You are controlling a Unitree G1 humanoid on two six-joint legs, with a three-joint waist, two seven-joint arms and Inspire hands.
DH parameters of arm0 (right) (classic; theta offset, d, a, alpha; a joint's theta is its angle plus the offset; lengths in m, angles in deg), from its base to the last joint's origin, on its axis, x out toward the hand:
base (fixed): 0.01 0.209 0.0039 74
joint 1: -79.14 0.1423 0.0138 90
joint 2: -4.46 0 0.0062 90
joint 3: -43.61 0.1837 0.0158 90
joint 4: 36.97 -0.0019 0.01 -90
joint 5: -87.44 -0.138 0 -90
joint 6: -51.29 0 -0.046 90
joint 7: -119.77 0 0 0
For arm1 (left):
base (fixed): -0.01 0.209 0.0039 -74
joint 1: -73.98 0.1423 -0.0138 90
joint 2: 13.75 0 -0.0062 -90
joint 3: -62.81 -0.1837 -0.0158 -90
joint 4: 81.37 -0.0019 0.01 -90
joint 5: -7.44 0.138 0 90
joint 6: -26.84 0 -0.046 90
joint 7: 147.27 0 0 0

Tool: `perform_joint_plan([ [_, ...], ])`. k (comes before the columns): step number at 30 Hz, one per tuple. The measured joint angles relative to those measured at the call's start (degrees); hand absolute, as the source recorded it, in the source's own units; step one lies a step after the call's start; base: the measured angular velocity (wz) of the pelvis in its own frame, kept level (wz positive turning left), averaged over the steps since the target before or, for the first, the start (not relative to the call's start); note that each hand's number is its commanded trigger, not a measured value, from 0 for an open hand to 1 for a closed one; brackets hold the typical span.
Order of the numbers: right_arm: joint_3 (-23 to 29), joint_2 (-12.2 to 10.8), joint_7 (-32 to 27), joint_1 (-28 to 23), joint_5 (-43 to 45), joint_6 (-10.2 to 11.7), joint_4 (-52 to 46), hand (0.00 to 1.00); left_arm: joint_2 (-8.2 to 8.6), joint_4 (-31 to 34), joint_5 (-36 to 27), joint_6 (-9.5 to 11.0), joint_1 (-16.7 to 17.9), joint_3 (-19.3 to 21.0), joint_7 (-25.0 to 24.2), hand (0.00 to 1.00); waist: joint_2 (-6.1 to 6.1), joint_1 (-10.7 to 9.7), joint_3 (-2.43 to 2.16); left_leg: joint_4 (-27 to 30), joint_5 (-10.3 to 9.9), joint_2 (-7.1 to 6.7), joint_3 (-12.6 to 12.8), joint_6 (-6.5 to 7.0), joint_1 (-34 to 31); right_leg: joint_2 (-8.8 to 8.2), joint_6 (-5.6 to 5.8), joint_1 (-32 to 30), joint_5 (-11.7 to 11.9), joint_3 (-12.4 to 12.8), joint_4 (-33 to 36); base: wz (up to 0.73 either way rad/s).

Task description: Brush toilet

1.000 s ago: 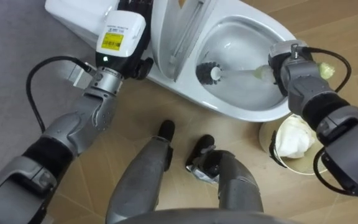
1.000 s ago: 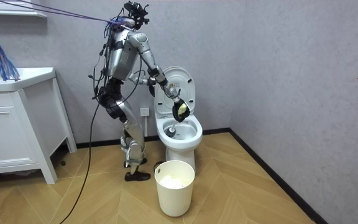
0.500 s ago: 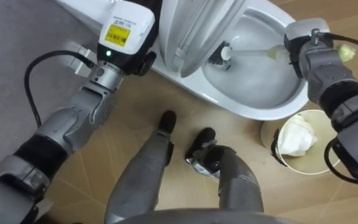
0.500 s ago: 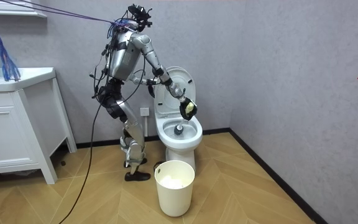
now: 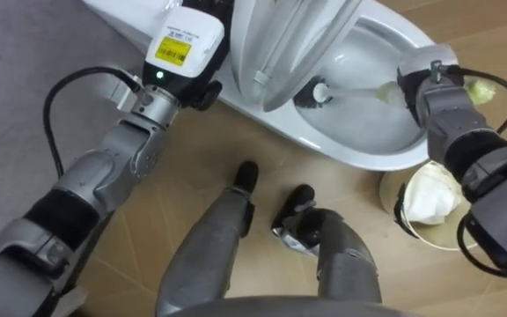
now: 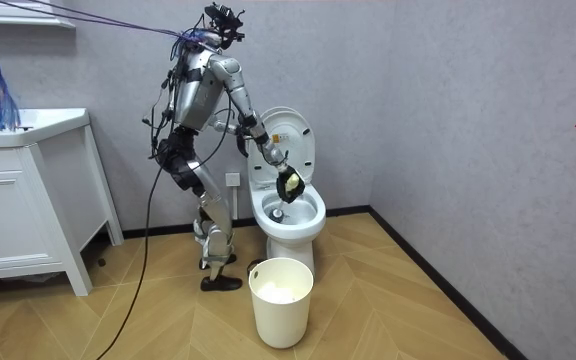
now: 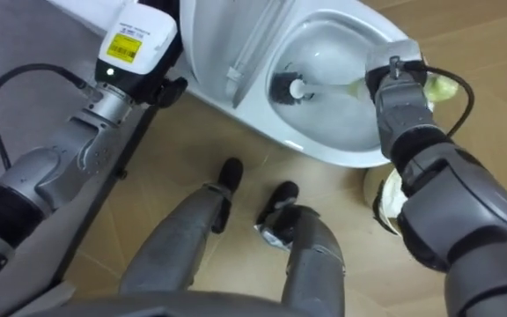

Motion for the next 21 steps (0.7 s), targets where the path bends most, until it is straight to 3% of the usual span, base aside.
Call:
perform_joint_plan([
  [2, 0.0, 0.0, 1.1, -0.3, -0.9, -0.8, -0.1, 1.00, 0.37, 0.0, 0.2, -0.2, 0.7, 0.3, 0.0, 0.00, 0.75, 0.3, -0.47, -0.2, 0.0, 0.06, 0.0, -0.09, 0.0, 0.33, -0.15, 0.1, 0.3, 0.0, -0.5, -0.02],
  [4, 0.0, 0.0, 1.8, -1.4, -1.6, -2.6, -1.0, 1.00, 1.52, 0.2, 0.5, -1.2, 1.7, 0.6, 0.0, 0.00, 2.15, 0.4, -1.26, 0.1, -0.2, 0.18, -0.1, -0.30, -0.3, 0.43, -0.26, 0.1, 0.2, -0.5, -0.7, 0.07],
  [7, 0.1, 0.1, 1.9, -3.8, -3.2, -4.5, -1.5, 1.00, 2.02, 0.3, 0.5, -1.7, 3.0, 0.7, -0.1, 0.00, 3.90, 0.1, -1.90, 0.5, -0.1, 0.37, 0.1, -0.28, 0.1, 0.57, -0.23, 1.5, 0.1, -1.5, -1.6, 0.11],
  [14, 4.6, 0.1, 1.9, -9.7, -6.7, -6.3, -4.8, 1.00, 1.99, 1.9, 0.8, -1.3, 5.7, 3.9, 0.3, 0.00, 5.03, -0.4, -2.08, 0.9, -0.1, 1.27, 0.4, -0.27, 0.8, 1.07, -0.16, 3.9, -0.1, -3.7, -3.4, 0.13],
  [16, 7.4, 0.0, 1.9, -11.7, -6.7, -6.7, -7.1, 1.00, 1.26, 4.4, 0.7, -1.3, 8.9, 7.4, 0.3, 0.00, 5.33, -1.1, -2.09, 1.0, -0.2, 1.41, 0.1, -0.26, 0.4, 1.39, -0.21, 3.9, -0.2, -4.3, -3.9, 0.12],
  [21, 10.8, 0.1, 1.6, -16.6, -6.6, -6.8, -10.3, 1.00, 1.26, 4.0, 0.5, -2.6, 11.6, 11.1, 0.6, 0.00, 6.28, -1.5, -2.65, 1.7, -0.2, 2.16, 1.9, -0.20, -0.1, 1.86, -0.39, 4.1, 0.0, -4.6, -4.4, 0.02],
])
